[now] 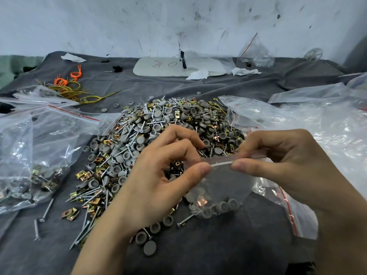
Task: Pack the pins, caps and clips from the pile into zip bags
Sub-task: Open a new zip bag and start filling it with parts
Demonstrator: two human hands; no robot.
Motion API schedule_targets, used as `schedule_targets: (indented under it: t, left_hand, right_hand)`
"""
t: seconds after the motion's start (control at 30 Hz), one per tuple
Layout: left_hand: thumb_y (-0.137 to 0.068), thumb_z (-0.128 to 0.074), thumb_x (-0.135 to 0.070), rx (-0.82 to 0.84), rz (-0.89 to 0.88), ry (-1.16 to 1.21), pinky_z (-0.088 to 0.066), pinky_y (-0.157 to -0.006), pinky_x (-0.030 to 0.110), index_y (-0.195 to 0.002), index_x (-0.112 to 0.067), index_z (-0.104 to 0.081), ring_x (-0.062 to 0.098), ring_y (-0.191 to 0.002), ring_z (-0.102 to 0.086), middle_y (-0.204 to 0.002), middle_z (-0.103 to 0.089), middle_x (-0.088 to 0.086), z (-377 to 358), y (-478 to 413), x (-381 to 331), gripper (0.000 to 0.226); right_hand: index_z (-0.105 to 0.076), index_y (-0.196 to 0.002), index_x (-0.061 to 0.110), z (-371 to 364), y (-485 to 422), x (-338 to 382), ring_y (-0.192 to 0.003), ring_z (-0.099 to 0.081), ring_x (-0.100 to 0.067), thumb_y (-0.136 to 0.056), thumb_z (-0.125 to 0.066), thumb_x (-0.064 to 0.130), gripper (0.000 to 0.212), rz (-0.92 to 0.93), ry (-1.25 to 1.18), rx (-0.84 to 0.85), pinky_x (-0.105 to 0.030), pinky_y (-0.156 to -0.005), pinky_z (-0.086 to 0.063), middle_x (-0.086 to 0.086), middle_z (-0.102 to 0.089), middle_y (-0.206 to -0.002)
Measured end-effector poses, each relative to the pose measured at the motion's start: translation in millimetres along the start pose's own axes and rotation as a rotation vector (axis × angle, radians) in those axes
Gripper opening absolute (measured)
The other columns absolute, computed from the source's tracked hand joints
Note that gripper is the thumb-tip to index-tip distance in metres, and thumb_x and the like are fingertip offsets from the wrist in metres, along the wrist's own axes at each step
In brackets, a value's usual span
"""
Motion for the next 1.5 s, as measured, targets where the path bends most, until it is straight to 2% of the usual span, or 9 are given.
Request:
schedule_targets:
  t: [0.5, 0.6, 0.7, 0.8, 0.9, 1.07, 1.27, 1.4, 1.5]
  left_hand:
    - [-0.081, -0.064, -0.031, -0.045, 0.06, 0.249, -0.045, -0.07, 0.02, -0.056, -0.009, -0.045, 0.01, -0.08, -0.054, -0.082, -0.052, 0.001, -4.1, -1.5, 9.3, 0.039]
    - [-0.079, -0.07, -0.033, -0.025, 0.147, 0.319, -0.051, -0.069, 0.019, -0.078, -0.011, -0.057, 0.015, -0.079, -0.063, -0.086, -0.066, 0.001, -5.4, -2.9, 14.3, 0.025]
    - [-0.073, -0.083, -0.028, 0.136, 0.3, 0.379, -0.057, -0.082, 0.023, -0.111, -0.015, -0.061, 0.017, -0.097, -0.071, -0.107, -0.073, 0.001, -20.6, 0.2, 24.4, 0.045]
    - [-0.069, -0.079, -0.026, 0.297, 0.411, 0.238, -0.054, -0.092, 0.022, -0.114, -0.017, -0.066, 0.009, -0.103, -0.069, -0.109, -0.074, -0.001, -37.6, 5.0, 36.6, 0.048]
    - [-0.088, -0.073, -0.02, 0.361, 0.39, -0.032, -0.055, -0.089, 0.026, -0.098, -0.02, -0.072, 0.004, -0.089, -0.069, -0.095, -0.075, -0.005, -43.5, 6.1, 43.3, 0.011]
    - [-0.094, -0.051, -0.032, 0.079, 0.435, 0.292, -0.047, -0.063, 0.031, -0.071, -0.025, -0.06, 0.02, -0.07, -0.061, -0.091, -0.069, 0.024, -39.8, -0.1, 42.4, 0.025]
    - [-0.083, -0.053, -0.034, -0.124, 0.572, 0.844, -0.059, -0.052, 0.031, -0.091, -0.017, -0.06, 0.02, -0.067, -0.073, -0.09, -0.076, 0.013, -35.9, -0.7, 50.0, 0.02]
    - [-0.071, -0.067, -0.004, 0.001, 0.515, 0.805, -0.061, -0.081, 0.033, -0.129, -0.031, -0.049, 0.023, -0.1, -0.072, -0.114, -0.073, 0.012, -35.6, -0.7, 49.5, 0.066]
    - [-0.069, -0.062, 0.007, -0.005, 0.466, 0.846, -0.06, -0.079, 0.028, -0.137, -0.042, -0.041, 0.022, -0.098, -0.073, -0.114, -0.072, 0.015, -37.3, -0.6, 51.2, 0.087]
  right_hand:
    - [-0.07, -0.055, 0.022, 14.6, 4.0, -15.0, -0.062, -0.06, -0.017, -0.056, -0.079, 0.035, 0.016, -0.05, -0.184, -0.093, -0.021, -0.059, -0.049, -0.008, -0.064, -0.06]
    - [-0.075, -0.062, 0.022, 19.1, 5.5, -19.5, -0.058, -0.06, -0.008, -0.06, -0.072, 0.035, 0.013, -0.089, -0.168, -0.115, -0.014, -0.06, -0.048, -0.003, -0.066, -0.059]
    - [-0.076, -0.072, 0.023, 22.3, 6.0, -23.1, -0.06, -0.063, -0.005, -0.068, -0.068, 0.034, 0.015, -0.075, -0.118, -0.145, -0.01, -0.063, -0.048, 0.003, -0.069, -0.063]
    - [-0.077, -0.074, 0.026, 24.2, 2.7, -35.5, -0.062, -0.064, -0.006, -0.069, -0.068, 0.037, 0.015, -0.114, -0.177, -0.278, -0.013, -0.063, -0.051, 0.003, -0.07, -0.067]
    - [-0.076, -0.072, 0.025, 21.3, -0.5, -52.0, -0.068, -0.067, -0.009, -0.068, -0.069, 0.036, 0.014, -0.17, -0.341, -0.357, -0.022, -0.066, -0.056, 0.004, -0.071, -0.069]
    - [-0.075, -0.098, 0.017, 3.6, -4.1, -65.2, -0.103, -0.068, -0.018, -0.069, -0.072, 0.061, 0.053, -0.29, -0.464, -0.111, -0.028, -0.082, -0.056, -0.004, -0.073, -0.104]
    - [-0.072, -0.101, 0.02, -36.6, -1.5, -63.4, -0.079, -0.072, -0.023, -0.065, -0.082, 0.016, 0.037, -0.429, -0.51, 0.218, -0.028, -0.059, -0.056, -0.008, -0.074, -0.093]
    - [-0.071, -0.097, 0.018, -31.9, -8.1, -60.3, -0.054, -0.065, -0.021, -0.066, -0.073, 0.016, 0.031, -0.396, -0.525, 0.068, -0.025, -0.048, -0.053, -0.007, -0.072, -0.079]
    - [-0.073, -0.095, 0.022, -31.1, -8.2, -57.1, -0.055, -0.064, -0.021, -0.067, -0.071, 0.024, 0.029, -0.393, -0.513, 0.044, -0.025, -0.048, -0.053, -0.004, -0.073, -0.082]
Point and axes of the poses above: each hand's wrist, its own y-axis away from the middle knuckle, its own z-axis out of the back of the hand, x = y × z, the point moved 5 cm from there along -y, towards the middle knuckle
